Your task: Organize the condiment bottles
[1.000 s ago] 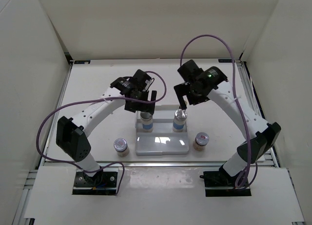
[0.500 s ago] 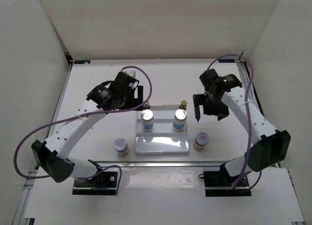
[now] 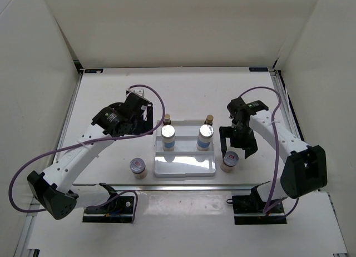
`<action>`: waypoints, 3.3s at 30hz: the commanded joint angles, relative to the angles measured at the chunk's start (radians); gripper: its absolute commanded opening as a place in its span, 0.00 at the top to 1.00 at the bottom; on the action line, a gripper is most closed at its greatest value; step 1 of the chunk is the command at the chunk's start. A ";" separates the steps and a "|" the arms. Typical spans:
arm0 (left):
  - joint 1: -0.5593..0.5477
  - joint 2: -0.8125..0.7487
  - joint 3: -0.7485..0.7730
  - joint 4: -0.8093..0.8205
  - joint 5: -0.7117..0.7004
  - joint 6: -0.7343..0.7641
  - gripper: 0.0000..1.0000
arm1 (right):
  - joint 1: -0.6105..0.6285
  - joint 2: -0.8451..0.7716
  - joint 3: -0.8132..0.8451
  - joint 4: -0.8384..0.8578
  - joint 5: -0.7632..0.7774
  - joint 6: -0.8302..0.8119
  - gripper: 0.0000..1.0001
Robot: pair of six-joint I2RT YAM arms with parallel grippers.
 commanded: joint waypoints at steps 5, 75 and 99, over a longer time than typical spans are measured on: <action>-0.006 -0.038 -0.022 -0.026 -0.043 -0.009 0.00 | -0.002 0.042 -0.061 0.099 -0.067 0.012 0.00; -0.058 -0.200 -0.132 -0.082 -0.087 0.003 0.00 | 0.438 -0.143 0.008 0.298 0.119 0.049 1.00; -0.058 -0.210 -0.132 -0.109 -0.078 -0.035 0.00 | 0.492 0.092 0.082 0.248 0.159 0.020 0.45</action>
